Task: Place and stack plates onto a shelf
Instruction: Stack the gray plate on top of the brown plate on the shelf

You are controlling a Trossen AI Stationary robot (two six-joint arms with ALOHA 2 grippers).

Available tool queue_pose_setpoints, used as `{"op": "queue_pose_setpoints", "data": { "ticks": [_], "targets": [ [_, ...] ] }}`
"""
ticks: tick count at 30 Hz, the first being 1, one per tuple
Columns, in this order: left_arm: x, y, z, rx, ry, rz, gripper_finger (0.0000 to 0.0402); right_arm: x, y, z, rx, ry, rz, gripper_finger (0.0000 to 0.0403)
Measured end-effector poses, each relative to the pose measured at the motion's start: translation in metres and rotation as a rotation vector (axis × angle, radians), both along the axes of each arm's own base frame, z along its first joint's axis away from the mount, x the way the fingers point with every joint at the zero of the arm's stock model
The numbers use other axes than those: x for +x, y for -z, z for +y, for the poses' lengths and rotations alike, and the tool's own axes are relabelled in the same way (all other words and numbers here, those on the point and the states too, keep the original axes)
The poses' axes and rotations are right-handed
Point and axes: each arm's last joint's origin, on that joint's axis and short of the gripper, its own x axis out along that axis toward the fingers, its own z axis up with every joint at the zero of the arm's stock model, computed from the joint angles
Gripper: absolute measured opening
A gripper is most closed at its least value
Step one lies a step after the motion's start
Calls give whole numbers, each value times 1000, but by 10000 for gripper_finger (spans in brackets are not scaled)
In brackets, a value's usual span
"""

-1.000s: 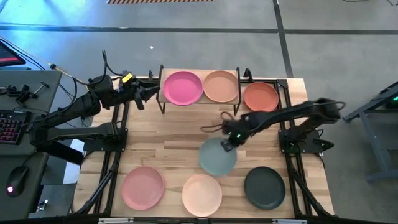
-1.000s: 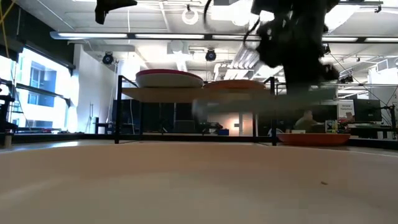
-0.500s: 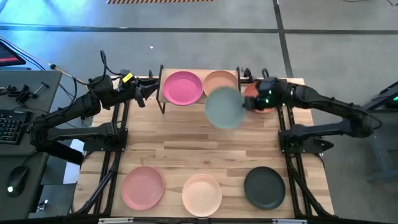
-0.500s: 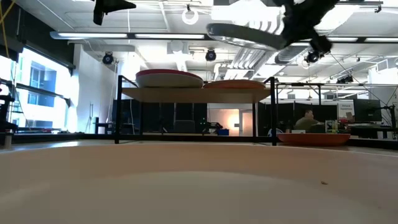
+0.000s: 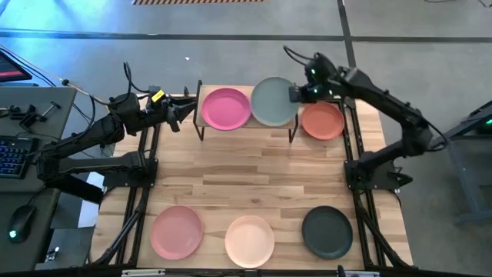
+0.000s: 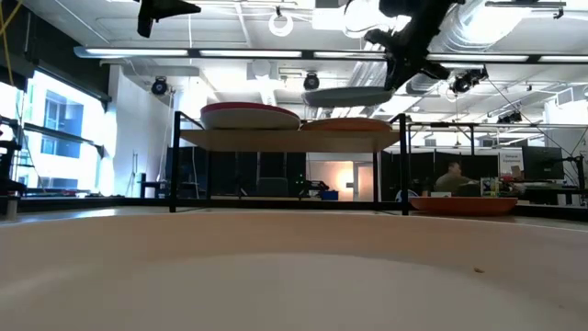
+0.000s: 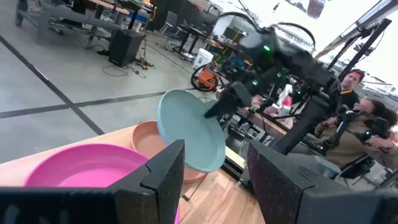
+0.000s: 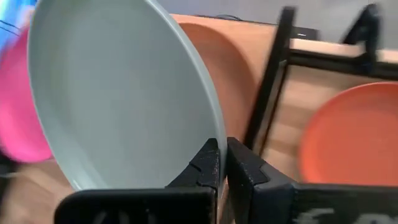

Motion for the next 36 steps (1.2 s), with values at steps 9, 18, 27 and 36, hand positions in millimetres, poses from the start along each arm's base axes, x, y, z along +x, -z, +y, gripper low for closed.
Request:
{"op": "queue_pose_setpoints", "data": {
  "ticks": [9, 18, 27, 36],
  "targets": [
    [0, 0, 0, 0, 0, 0, 161, 17, 0, -35, 88, -72, 167, 0],
    [0, -1, 0, 3, 1, -5, 161, 23, 7, -39, 126, -96, 191, 0],
    [0, -1, 0, 3, 0, -7, 161, 24, 7, -40, 109, -119, 187, 9],
    [0, -1, 0, 3, 1, -8, 161, 24, 3, -39, 80, -196, 185, 129]
  ]
}}
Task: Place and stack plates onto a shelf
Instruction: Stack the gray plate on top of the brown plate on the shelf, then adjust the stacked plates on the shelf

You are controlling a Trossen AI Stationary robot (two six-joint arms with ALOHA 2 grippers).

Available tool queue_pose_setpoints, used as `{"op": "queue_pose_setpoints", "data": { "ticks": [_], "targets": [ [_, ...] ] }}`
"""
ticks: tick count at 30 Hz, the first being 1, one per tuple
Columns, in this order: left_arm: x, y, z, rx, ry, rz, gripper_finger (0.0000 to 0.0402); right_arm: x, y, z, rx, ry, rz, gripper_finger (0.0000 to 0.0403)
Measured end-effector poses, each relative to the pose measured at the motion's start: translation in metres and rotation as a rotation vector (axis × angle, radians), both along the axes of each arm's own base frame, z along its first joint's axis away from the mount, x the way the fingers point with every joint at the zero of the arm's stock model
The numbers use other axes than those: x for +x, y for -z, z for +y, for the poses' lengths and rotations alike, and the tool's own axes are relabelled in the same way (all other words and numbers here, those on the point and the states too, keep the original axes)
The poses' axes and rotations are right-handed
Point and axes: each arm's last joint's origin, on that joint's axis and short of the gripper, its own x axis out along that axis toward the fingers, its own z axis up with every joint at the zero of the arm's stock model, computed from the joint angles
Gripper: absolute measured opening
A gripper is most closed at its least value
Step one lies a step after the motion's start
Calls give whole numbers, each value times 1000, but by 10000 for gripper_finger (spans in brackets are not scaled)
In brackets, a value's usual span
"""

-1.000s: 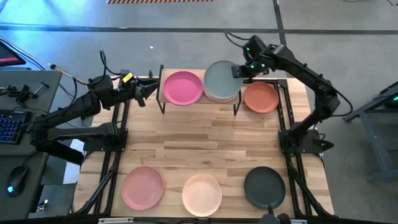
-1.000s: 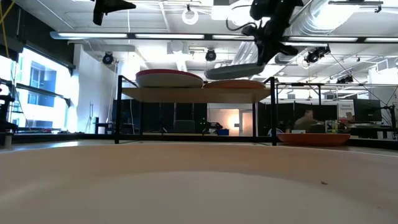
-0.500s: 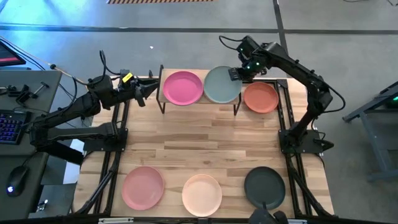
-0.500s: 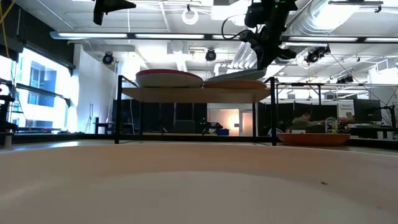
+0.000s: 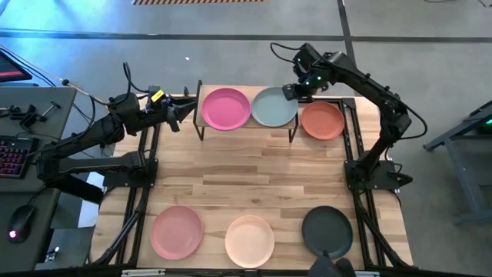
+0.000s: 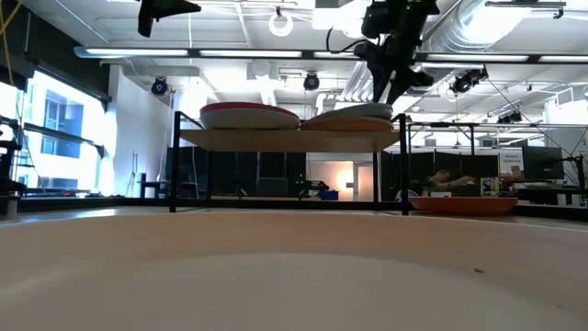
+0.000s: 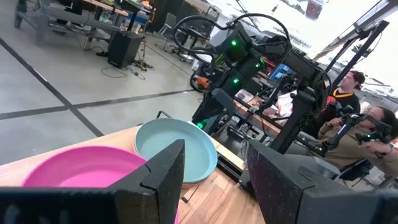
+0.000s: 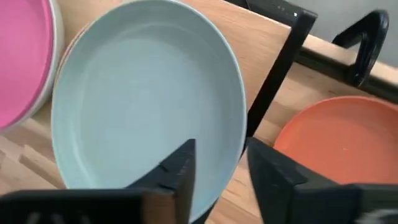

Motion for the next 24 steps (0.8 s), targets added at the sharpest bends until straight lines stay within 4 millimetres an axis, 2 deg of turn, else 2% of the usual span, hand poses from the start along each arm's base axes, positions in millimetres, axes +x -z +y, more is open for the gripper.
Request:
{"op": "queue_pose_setpoints", "data": {
  "ticks": [4, 8, 10, 13, 16, 19, 22, 24],
  "targets": [
    [0, 0, 0, 0, 0, 0, 161, -4, -20, 4, -35, -50, -1, 173],
    [-1, 0, 0, 1, -1, -2, 161, -18, -38, 18, -99, -81, 78, 190],
    [-1, 0, 0, 1, -10, -3, 161, -29, -40, 28, -138, -80, 111, 192],
    [-1, -1, 0, 2, -17, -5, 161, -47, -34, 44, -157, -67, 102, 186],
    [-1, -1, 0, 2, -25, -4, 161, -66, -19, 61, -177, 11, 29, 159],
    [-2, -1, 1, 2, -39, -4, 161, -76, 3, 70, -180, 122, -54, 102],
    [-2, -1, 1, -1, -43, -6, 161, -74, 24, 70, -208, 197, -151, 25],
    [-2, -1, 1, -15, -44, -13, 161, -67, 37, 69, -237, 239, -199, 12]
  ]
}}
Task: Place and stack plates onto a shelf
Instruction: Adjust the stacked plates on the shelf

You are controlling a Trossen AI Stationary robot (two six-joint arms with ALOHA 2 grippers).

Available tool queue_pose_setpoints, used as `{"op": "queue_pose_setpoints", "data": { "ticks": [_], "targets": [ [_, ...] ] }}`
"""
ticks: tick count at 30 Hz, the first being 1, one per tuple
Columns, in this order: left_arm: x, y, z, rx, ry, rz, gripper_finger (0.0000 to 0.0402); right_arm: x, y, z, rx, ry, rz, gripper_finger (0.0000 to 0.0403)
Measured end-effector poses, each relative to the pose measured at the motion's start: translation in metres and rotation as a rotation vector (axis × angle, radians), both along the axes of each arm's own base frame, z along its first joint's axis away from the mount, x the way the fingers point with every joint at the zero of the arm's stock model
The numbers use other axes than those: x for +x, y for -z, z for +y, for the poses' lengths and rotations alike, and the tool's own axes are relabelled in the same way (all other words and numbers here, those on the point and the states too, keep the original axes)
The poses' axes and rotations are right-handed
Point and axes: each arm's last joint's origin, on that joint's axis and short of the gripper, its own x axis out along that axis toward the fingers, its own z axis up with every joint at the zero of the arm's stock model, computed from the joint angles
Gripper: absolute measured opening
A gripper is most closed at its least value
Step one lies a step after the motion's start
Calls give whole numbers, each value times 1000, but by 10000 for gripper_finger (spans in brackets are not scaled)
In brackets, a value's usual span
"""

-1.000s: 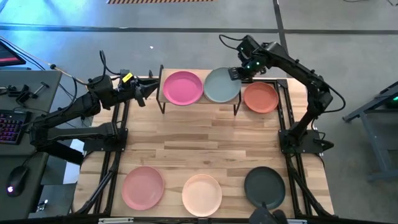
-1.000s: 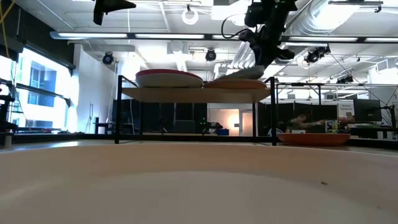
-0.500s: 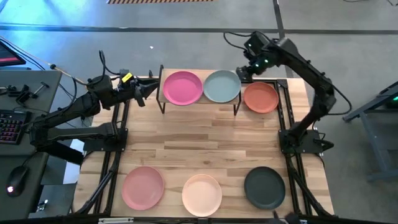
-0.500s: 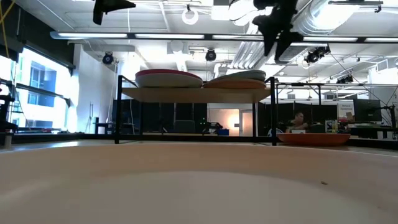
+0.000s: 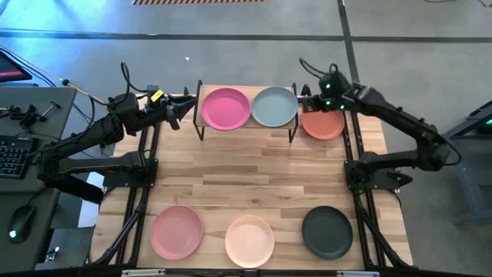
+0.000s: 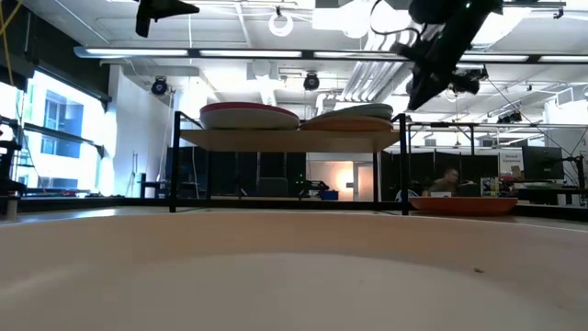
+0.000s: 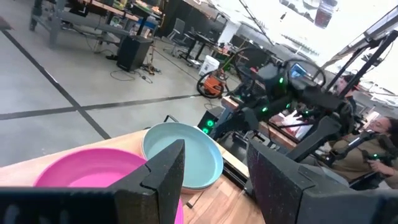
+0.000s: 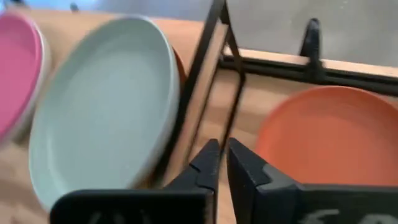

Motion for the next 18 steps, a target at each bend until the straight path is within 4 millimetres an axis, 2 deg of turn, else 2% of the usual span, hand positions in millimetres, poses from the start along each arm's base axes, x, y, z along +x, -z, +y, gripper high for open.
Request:
{"op": "queue_pose_setpoints", "data": {
  "ticks": [3, 5, 13, 18],
  "targets": [
    [0, 0, 0, -6, 0, -4, 161, 7, 15, -2, -5, 42, -47, 18],
    [0, 0, 0, -7, 0, -4, 161, 9, 19, -2, -19, 56, -54, 7],
    [0, 0, 0, -29, -20, -16, 161, 8, 41, 0, 46, 69, -48, 2],
    [0, 0, 1, -29, -23, -14, 161, 7, 40, 1, 31, 78, -49, 0]
  ]
}}
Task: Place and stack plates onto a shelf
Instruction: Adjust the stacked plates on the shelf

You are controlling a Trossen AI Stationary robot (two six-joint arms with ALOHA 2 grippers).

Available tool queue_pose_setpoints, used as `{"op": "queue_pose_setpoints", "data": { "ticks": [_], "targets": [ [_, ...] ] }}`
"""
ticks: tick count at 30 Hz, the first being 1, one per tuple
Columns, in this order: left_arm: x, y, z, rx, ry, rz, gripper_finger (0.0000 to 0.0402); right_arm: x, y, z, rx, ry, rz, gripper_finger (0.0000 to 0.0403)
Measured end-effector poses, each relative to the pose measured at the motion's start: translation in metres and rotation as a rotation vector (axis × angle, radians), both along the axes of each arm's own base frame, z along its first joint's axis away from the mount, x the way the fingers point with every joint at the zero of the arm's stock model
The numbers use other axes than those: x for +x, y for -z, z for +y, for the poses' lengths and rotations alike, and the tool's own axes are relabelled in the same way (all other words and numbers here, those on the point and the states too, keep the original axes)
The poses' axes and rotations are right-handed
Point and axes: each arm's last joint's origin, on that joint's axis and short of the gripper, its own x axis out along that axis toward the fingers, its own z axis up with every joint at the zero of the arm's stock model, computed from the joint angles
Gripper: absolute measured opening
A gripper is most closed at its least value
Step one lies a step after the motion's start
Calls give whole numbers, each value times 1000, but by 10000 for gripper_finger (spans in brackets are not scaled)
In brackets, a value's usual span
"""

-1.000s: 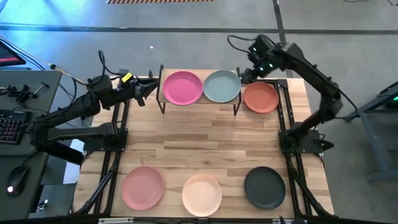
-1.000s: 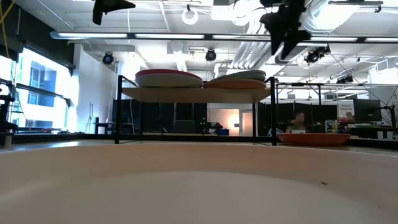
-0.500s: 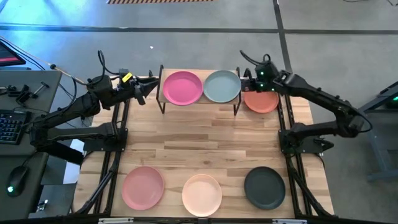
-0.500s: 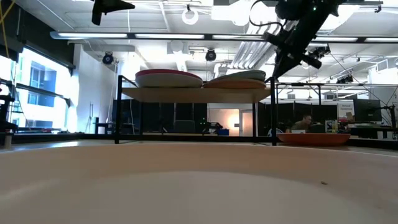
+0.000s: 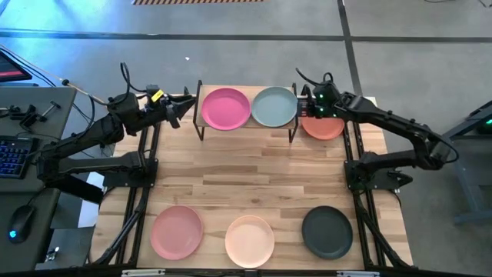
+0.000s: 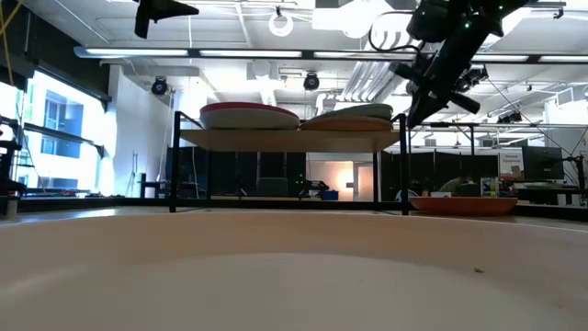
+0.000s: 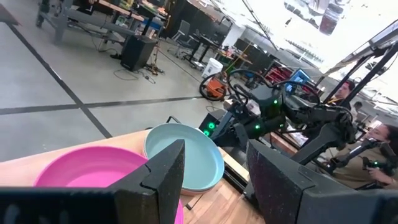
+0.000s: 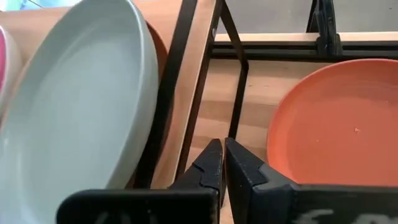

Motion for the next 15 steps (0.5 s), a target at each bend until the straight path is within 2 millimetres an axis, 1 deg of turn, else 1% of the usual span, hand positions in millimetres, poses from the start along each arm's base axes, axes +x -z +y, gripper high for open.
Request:
{"op": "queue_pose_setpoints", "data": {
  "ticks": [3, 5, 9, 11, 13, 15],
  "targets": [
    [2, 2, 1, -5, 0, 14, 161, -2, -5, 2, -10, -8, -29, 0],
    [2, 4, 1, -3, 0, 45, 161, -3, -13, 9, -22, -26, -71, 0],
    [2, 8, 3, -12, -29, 101, 150, 5, -46, 29, -118, -88, -138, 0],
    [7, 0, 10, -32, -45, 151, 130, 12, -63, 32, -171, -119, -147, 0],
    [16, -6, 19, -52, -10, 278, 99, 18, -79, 33, -205, -145, -153, 0],
    [32, -11, 30, -67, 42, 424, 57, 23, -92, 32, -231, -166, -156, 0]
  ]
}}
